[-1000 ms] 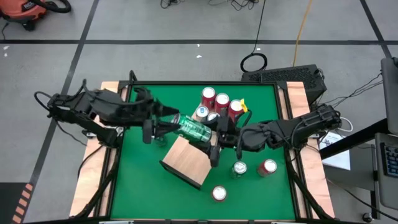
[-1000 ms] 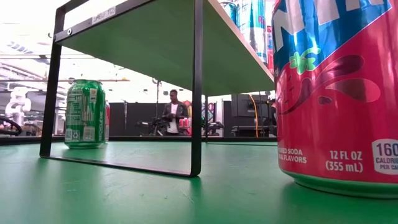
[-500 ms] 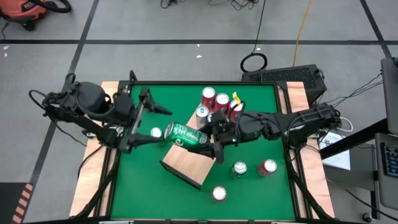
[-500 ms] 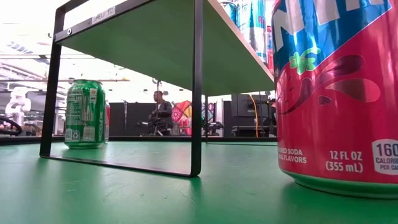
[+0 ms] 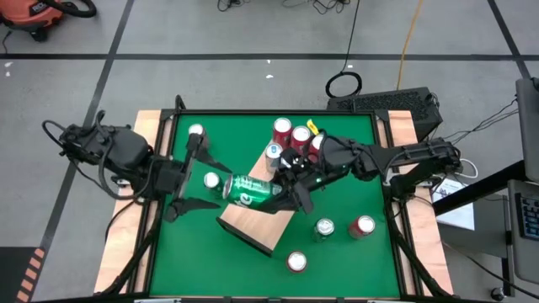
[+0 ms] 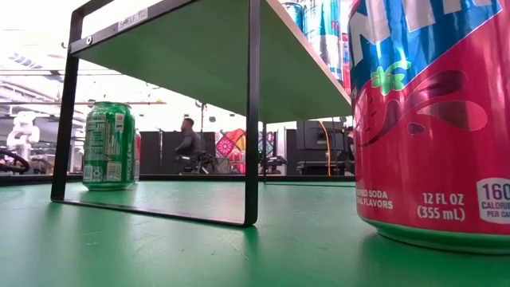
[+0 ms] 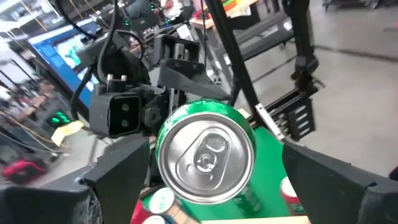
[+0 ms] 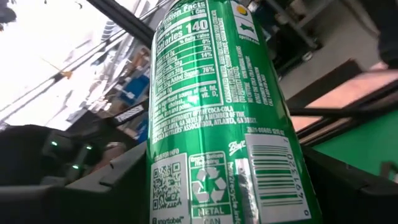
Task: Sort soda cans
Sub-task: Put the green soda can on the shelf
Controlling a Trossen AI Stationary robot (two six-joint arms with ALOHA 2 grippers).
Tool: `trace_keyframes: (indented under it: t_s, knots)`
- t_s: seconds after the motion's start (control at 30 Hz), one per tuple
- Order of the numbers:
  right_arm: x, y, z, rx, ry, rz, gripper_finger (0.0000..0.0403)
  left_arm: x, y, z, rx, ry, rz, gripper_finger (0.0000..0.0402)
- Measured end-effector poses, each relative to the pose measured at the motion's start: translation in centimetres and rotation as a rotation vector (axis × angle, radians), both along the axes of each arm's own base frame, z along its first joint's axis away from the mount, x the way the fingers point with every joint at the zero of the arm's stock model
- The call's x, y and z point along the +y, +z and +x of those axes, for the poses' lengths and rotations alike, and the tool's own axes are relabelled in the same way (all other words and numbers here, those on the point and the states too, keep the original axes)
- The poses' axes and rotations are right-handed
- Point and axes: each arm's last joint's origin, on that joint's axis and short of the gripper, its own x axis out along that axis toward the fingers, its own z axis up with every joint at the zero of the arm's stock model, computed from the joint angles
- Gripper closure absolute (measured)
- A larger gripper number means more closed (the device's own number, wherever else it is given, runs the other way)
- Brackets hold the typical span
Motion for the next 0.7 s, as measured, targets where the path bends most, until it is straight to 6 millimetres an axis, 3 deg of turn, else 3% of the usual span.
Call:
trace_keyframes:
  t_s: [0.43,0.7]
  knots:
    - [-1.5,-0.1,0.2,0.095,0.089,0.158,0.0103,-0.9,-1.4,2.6,0.013,0.060,0.198,0.0039]
    - [-1.6,-0.1,0.1,0.127,0.133,0.214,0.0103,-1.2,-1.6,3.3,-0.002,0.065,0.228,0.0043]
